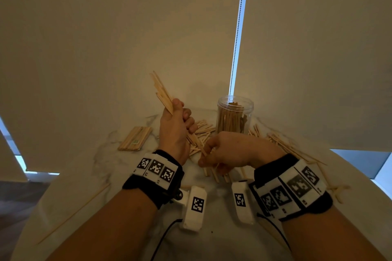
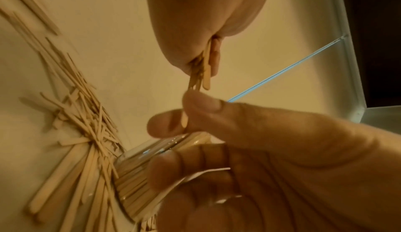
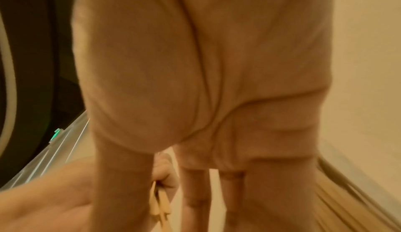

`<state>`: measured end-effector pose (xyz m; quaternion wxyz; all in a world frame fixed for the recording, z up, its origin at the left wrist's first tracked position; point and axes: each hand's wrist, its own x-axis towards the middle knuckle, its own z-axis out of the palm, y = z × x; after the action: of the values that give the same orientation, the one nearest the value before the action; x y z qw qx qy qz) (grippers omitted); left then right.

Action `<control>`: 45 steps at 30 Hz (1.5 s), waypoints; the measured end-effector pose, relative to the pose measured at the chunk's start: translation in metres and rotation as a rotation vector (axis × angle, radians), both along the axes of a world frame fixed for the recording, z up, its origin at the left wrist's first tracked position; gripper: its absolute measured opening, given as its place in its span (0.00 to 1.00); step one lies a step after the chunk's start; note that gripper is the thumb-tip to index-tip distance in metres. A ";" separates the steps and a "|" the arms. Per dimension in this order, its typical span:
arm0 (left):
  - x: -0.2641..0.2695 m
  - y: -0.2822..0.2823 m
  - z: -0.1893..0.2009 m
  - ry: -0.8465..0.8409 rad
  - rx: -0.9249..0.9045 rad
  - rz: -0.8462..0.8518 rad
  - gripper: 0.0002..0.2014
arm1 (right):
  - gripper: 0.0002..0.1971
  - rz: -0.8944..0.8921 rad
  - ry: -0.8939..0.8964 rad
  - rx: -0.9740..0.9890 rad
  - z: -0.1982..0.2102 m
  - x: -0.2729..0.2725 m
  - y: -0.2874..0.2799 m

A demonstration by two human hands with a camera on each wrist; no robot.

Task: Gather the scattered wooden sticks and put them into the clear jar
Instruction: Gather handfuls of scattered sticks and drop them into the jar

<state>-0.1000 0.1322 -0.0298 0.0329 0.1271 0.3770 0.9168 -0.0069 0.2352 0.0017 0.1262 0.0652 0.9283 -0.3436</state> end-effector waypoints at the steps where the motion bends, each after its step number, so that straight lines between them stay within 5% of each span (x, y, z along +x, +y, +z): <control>1: 0.000 0.000 -0.001 0.001 -0.002 -0.005 0.13 | 0.10 -0.009 0.000 -0.093 -0.001 -0.001 -0.001; 5: 0.004 0.003 -0.003 0.002 -0.025 -0.062 0.16 | 0.11 -0.077 0.172 -0.268 -0.001 -0.007 -0.004; 14: 0.012 0.004 0.004 0.077 -0.145 -0.193 0.17 | 0.10 -0.031 0.174 -0.335 0.001 -0.005 0.000; 16: 0.009 -0.002 0.005 0.168 -0.282 -0.221 0.17 | 0.08 -0.056 0.184 -0.215 0.005 -0.003 0.006; 19: 0.006 -0.009 0.001 0.330 -0.581 -0.242 0.17 | 0.09 -0.237 0.437 -0.087 0.015 -0.004 0.022; 22: 0.007 -0.010 -0.003 0.535 -0.842 -0.223 0.19 | 0.19 -0.488 0.772 -0.164 0.030 0.000 0.036; 26: 0.016 -0.010 0.001 0.803 -1.131 -0.159 0.19 | 0.20 -0.632 1.029 -0.144 0.050 0.020 0.044; 28: 0.020 -0.007 0.004 0.874 -1.205 -0.167 0.18 | 0.23 -0.592 0.995 -0.129 0.050 0.020 0.045; 33: 0.027 -0.003 0.011 0.969 -1.304 -0.129 0.10 | 0.28 -0.325 0.576 -0.127 0.029 0.002 0.024; 39: 0.020 -0.010 0.017 1.049 -1.602 -0.028 0.10 | 0.21 -0.265 0.575 0.206 0.024 0.000 0.029; 42: 0.021 -0.008 0.018 1.011 -1.569 0.019 0.21 | 0.18 -0.133 0.564 0.479 0.015 -0.003 0.020; 45: 0.022 -0.014 0.023 0.957 -1.496 0.005 0.29 | 0.19 -0.174 0.641 0.553 0.004 -0.011 0.018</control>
<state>-0.0777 0.1186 -0.0066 -0.0558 0.4410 0.8512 0.2791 -0.0182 0.2530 0.0059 -0.2203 0.0649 0.9687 -0.0942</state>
